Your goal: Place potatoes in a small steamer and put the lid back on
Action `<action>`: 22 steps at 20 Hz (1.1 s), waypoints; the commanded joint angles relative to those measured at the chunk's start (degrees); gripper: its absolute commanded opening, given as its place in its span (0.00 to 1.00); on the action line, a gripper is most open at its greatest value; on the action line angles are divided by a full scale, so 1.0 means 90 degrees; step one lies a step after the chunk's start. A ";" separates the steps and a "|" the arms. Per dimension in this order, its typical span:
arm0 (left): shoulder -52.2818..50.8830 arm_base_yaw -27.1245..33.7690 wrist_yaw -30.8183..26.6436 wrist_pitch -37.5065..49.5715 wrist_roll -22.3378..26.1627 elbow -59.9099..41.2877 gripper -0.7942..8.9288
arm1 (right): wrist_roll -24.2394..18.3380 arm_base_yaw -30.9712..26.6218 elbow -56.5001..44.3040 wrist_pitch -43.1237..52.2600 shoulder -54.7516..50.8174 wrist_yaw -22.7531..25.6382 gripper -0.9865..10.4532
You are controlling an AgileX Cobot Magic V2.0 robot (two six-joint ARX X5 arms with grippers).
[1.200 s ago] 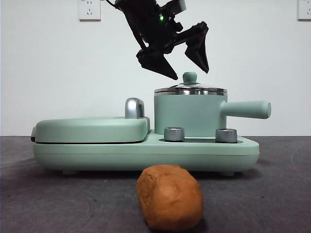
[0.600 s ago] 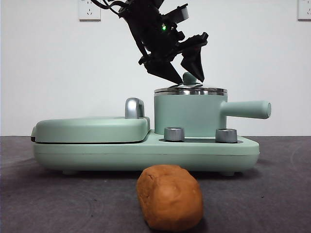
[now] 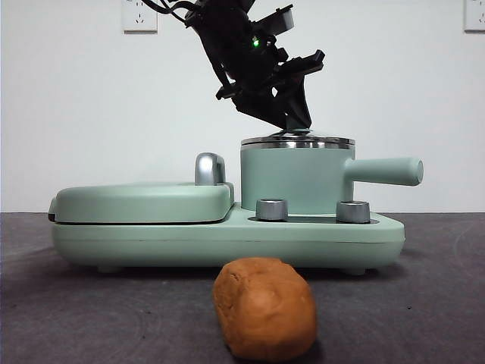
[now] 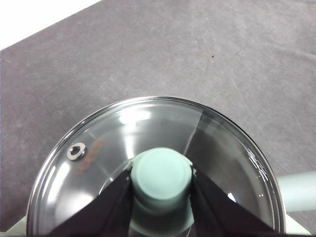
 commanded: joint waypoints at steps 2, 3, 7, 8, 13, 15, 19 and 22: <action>0.0134 -0.0070 0.0017 0.0090 0.0032 0.0197 0.17 | 0.0063 0.0000 0.0097 0.0053 0.0032 -0.0010 0.50; 0.0126 -0.0068 0.0017 0.0039 -0.0015 0.0272 0.17 | 0.0063 0.0000 0.0097 0.0053 0.0032 -0.0010 0.50; 0.0100 -0.0063 0.0017 -0.0860 -0.0015 0.1042 0.17 | 0.0063 0.0000 0.0097 0.0049 0.0032 -0.0012 0.50; 0.0100 -0.0063 0.0017 -0.1219 -0.0015 0.1314 0.17 | 0.0066 0.0000 0.0097 0.0041 0.0032 -0.0010 0.50; -0.0012 -0.0046 0.0017 -0.2446 -0.0007 0.2229 0.16 | 0.0066 0.0000 0.0097 -0.0194 0.0056 0.0032 0.51; -0.0216 0.0024 0.0017 -0.2557 -0.0007 0.2239 0.16 | 0.0080 0.0000 0.0097 -0.0291 0.0138 0.0036 0.51; -0.0682 0.0284 0.0017 -0.2851 0.0010 0.2239 0.16 | 0.0202 0.0231 0.0100 -0.0316 0.0481 0.0036 0.51; -0.1008 0.0585 0.0017 -0.2968 0.0015 0.2239 0.16 | 0.0452 0.0721 0.0100 -0.0272 0.0884 0.0151 0.51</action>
